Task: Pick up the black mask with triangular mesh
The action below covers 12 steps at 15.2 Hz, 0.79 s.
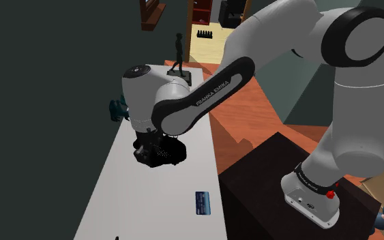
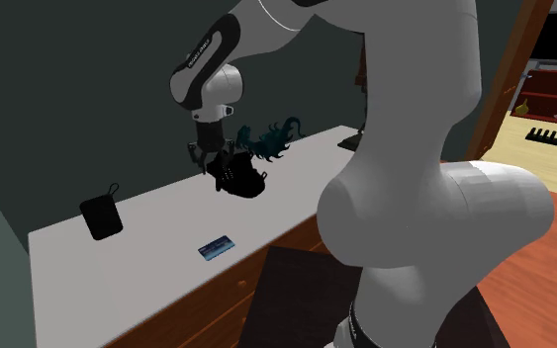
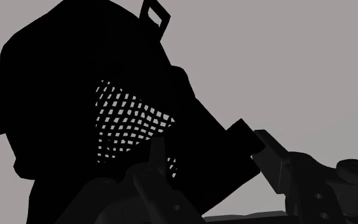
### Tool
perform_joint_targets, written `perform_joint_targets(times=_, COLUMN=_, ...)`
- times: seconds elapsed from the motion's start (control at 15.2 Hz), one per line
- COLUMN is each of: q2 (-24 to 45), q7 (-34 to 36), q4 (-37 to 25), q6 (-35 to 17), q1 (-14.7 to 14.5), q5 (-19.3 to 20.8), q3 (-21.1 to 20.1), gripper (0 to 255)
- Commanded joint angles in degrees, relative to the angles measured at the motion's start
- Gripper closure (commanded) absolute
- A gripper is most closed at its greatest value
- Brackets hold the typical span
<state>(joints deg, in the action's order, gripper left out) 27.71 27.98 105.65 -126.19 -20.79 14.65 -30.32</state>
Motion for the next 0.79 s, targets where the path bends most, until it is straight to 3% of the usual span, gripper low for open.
perform_joint_targets(times=0.0, q2=-1.1, q7=-0.3, q4=-0.1, q6=1.0, q1=0.3, q5=-0.6, q3=-0.4, gripper=255)
perform_joint_targets(times=0.73, q2=-4.9, q7=-1.7, q4=-2.3, q6=6.5, q1=1.3, q5=-3.1, q3=-1.8, gripper=255)
